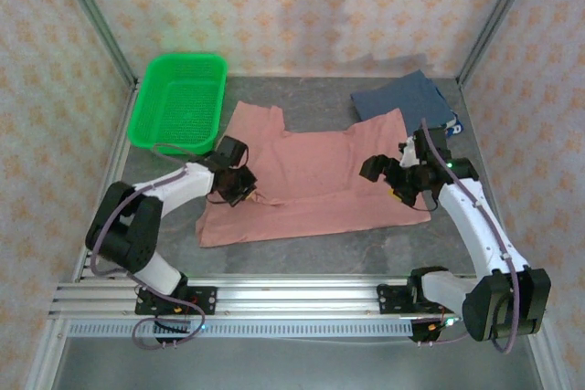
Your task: Fold and stack the t-shirts
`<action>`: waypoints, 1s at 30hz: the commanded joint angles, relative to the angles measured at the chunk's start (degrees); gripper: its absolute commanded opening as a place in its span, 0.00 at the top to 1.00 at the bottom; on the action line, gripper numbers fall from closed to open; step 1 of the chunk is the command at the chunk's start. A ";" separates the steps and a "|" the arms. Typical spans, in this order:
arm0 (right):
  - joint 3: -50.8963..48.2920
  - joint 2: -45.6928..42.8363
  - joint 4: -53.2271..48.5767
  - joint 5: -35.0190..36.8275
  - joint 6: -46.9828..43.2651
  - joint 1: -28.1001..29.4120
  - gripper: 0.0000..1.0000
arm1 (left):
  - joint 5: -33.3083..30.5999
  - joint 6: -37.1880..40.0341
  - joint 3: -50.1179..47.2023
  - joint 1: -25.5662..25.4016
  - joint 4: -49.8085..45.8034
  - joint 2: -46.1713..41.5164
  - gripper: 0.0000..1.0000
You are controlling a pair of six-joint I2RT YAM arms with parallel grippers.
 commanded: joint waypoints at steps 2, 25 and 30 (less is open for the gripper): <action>-0.89 -0.74 1.57 -0.87 0.57 0.41 0.02 | -2.20 6.13 7.71 -0.36 -4.52 4.96 0.98; -4.40 -1.10 5.76 -2.22 3.59 0.39 0.01 | -1.29 8.81 23.00 0.83 -4.19 13.84 0.43; -3.99 -1.61 5.74 -1.68 3.58 0.45 0.01 | -3.22 7.43 22.68 1.24 -3.12 7.63 0.30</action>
